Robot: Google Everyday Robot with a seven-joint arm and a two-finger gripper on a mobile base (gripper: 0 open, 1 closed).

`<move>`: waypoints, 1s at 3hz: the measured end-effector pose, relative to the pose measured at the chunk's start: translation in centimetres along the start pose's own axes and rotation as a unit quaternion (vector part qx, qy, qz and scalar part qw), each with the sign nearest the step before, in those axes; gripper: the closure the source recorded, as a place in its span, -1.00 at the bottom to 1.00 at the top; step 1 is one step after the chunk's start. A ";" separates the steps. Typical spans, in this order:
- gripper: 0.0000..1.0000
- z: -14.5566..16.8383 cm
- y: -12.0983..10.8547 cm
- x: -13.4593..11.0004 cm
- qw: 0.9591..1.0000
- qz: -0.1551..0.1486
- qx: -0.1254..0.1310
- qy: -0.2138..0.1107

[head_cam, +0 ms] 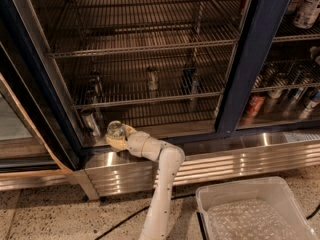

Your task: Pick 7up can from bottom shelf of fridge

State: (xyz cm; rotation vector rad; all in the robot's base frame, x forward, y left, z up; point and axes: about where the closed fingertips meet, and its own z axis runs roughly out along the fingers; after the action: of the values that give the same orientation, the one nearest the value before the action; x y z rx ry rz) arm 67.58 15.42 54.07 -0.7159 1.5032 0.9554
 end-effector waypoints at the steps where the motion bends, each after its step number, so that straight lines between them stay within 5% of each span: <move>1: 1.00 0.0 0.0 0.0 1.000 0.000 0.000 0.000; 3: 1.00 0.0 0.0 0.0 1.000 0.000 0.000 0.000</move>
Offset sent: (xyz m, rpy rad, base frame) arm 0.0007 -0.0029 0.0100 0.0685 -0.0587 -0.0602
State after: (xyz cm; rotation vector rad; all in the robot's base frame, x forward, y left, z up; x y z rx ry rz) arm 67.58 15.43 54.08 -0.7159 1.5032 0.9554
